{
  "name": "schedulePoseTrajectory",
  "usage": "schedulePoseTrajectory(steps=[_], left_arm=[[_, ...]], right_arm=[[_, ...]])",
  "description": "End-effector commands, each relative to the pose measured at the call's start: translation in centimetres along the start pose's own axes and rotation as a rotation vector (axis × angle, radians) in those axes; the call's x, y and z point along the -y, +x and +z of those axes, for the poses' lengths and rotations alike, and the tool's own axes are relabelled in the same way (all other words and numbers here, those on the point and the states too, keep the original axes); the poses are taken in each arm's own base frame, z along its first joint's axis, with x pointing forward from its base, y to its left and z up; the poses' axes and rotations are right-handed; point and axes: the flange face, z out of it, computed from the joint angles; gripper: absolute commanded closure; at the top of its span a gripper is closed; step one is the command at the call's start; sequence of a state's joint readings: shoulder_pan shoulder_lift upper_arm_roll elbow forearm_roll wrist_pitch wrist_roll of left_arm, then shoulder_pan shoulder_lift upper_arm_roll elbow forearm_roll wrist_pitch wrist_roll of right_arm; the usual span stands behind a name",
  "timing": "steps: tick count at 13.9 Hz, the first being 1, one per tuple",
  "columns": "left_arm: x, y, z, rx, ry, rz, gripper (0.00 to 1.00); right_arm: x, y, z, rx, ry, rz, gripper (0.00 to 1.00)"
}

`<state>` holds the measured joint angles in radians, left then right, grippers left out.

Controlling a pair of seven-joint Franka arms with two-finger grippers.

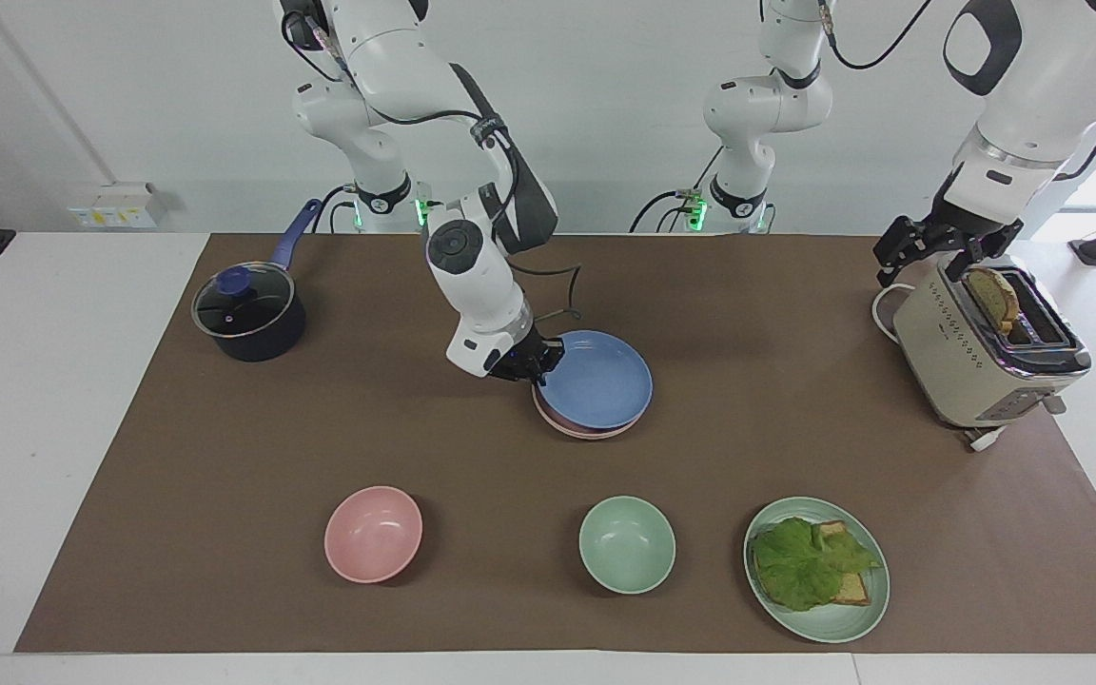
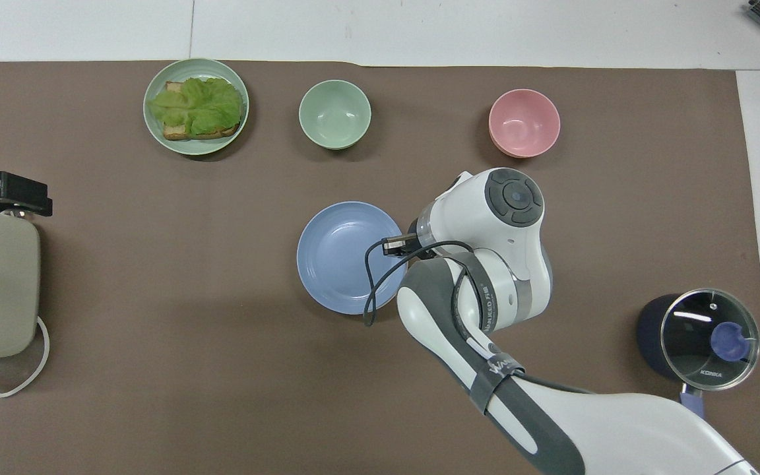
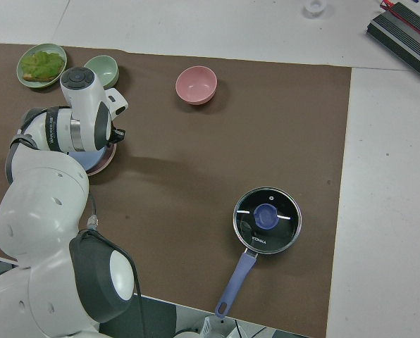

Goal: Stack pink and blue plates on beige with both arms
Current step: 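Lower the blue plate onto the stack and open the right gripper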

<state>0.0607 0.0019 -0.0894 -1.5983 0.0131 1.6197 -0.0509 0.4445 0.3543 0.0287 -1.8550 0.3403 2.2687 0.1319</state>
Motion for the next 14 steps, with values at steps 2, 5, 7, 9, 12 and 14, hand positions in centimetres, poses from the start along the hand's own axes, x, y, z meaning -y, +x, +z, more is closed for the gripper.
schedulePoseTrajectory(steps=[2, 5, 7, 9, 12, 14], left_arm=[[0.3, -0.4, -0.5, 0.003, 0.017, 0.001, 0.00], [0.3, -0.4, -0.5, 0.004, 0.015, 0.001, 0.00], [0.3, -0.3, -0.5, 0.002, 0.017, 0.001, 0.00], [0.3, -0.4, -0.5, 0.004, 0.016, 0.001, 0.00], [0.3, -0.4, -0.5, 0.003, 0.017, 0.001, 0.00], [0.3, -0.4, -0.5, 0.004, 0.016, 0.001, 0.00]], right_arm=[[-0.3, 0.2, 0.8, -0.027, 0.019, -0.019, 1.00], [-0.4, 0.2, 1.0, -0.029, 0.018, -0.019, 0.93], [-0.4, 0.2, 0.8, -0.032, 0.019, -0.018, 0.84], [-0.4, 0.4, 0.7, -0.035, 0.020, -0.017, 0.67], [-0.1, 0.8, 0.0, -0.052, 0.017, -0.026, 0.00], [-0.6, 1.4, -1.1, -0.074, 0.011, -0.028, 0.00]])
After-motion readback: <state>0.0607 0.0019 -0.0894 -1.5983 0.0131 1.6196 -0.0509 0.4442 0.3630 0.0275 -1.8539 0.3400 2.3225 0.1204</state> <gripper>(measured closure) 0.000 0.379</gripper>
